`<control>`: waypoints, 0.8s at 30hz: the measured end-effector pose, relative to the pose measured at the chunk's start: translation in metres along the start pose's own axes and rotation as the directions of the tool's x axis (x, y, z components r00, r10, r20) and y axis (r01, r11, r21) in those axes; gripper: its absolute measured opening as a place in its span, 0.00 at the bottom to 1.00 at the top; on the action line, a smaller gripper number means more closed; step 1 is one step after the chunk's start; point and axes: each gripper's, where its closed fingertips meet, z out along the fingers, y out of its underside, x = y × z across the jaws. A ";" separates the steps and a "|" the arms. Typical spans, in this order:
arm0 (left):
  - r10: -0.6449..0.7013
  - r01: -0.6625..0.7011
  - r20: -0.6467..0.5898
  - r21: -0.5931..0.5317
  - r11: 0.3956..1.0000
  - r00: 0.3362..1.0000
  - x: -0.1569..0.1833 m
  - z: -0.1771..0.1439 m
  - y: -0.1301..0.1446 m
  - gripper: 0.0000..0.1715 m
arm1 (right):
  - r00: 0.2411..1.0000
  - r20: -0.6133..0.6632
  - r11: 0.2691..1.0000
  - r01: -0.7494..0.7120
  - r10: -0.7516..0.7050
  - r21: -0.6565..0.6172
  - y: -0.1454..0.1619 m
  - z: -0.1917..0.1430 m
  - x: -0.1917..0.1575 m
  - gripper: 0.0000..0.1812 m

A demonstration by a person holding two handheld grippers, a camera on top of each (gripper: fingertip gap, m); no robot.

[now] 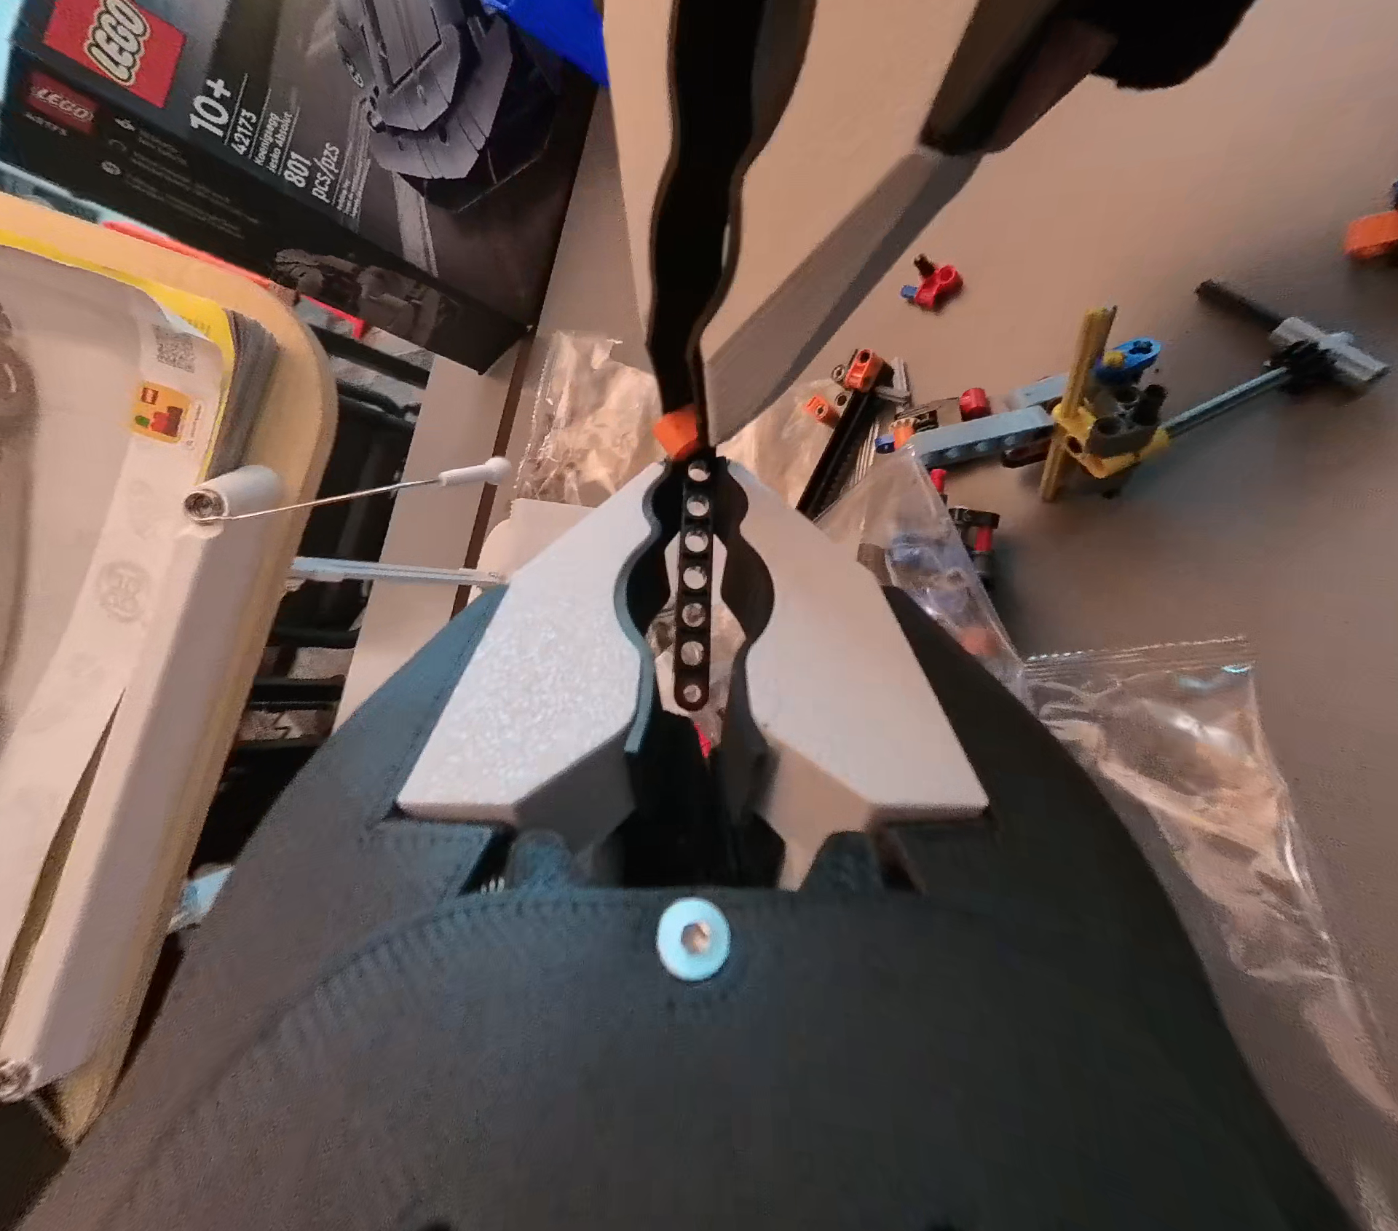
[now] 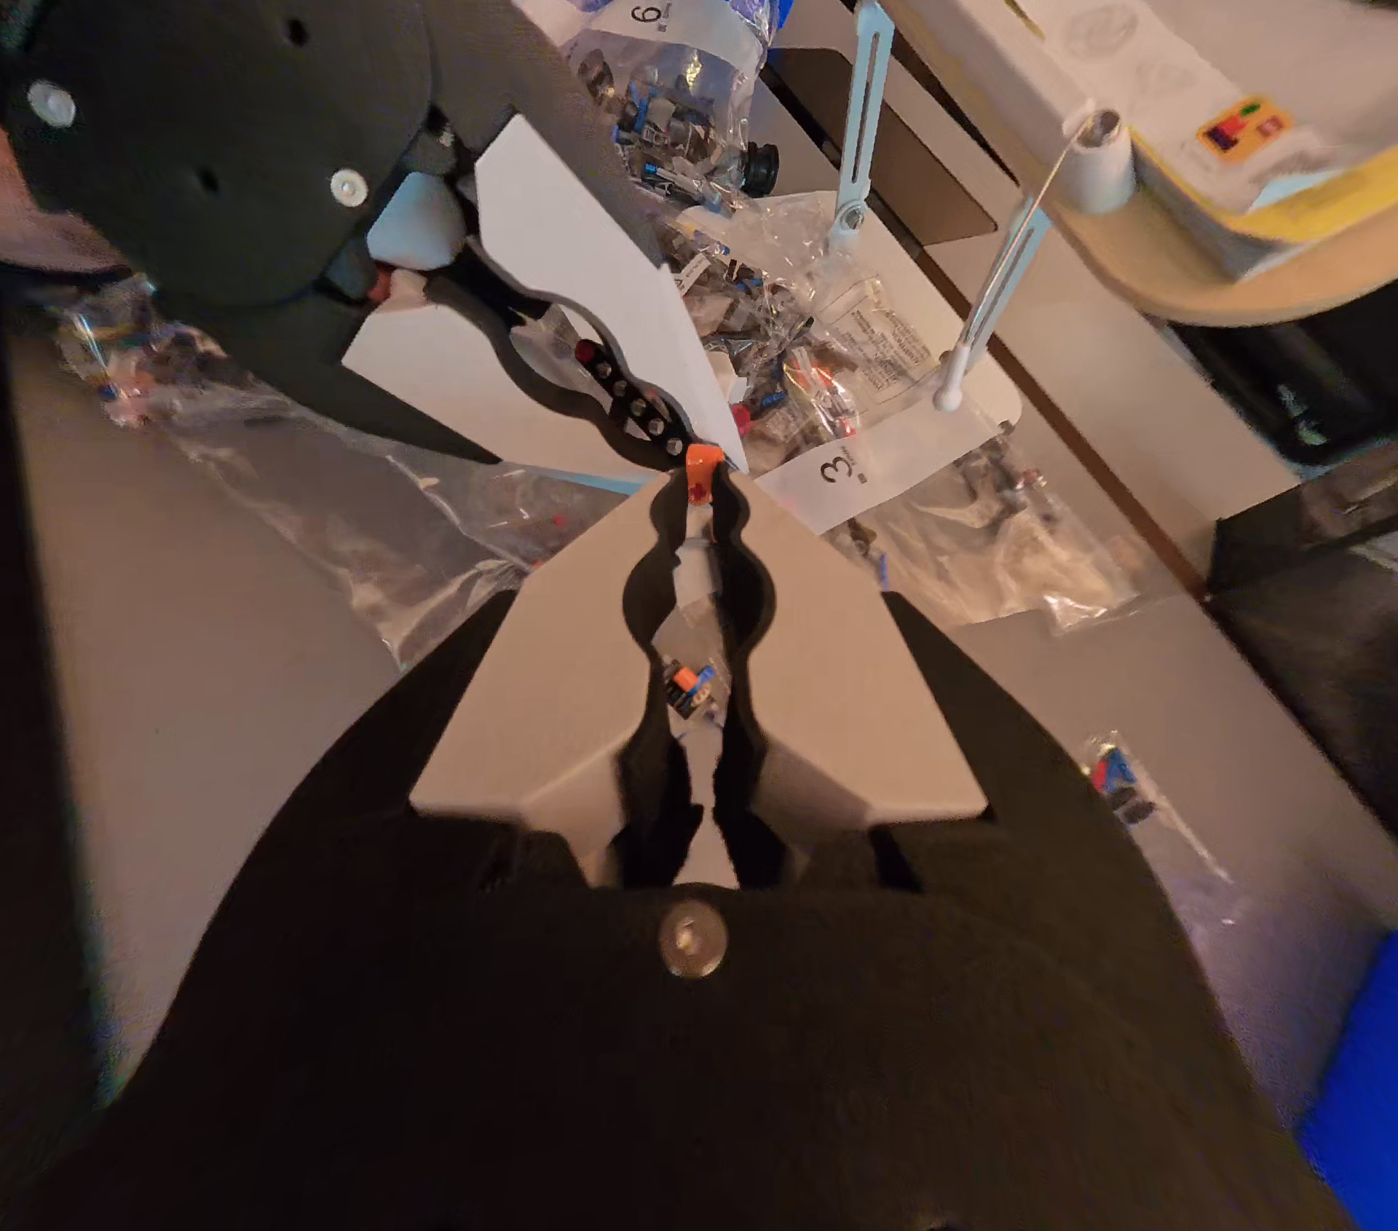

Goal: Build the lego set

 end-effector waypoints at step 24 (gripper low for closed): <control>-0.178 0.196 -0.165 0.100 0.975 0.970 -0.003 -0.013 0.015 0.04 | 0.948 0.309 0.996 -0.061 0.077 -0.059 0.030 -0.006 -0.018 0.09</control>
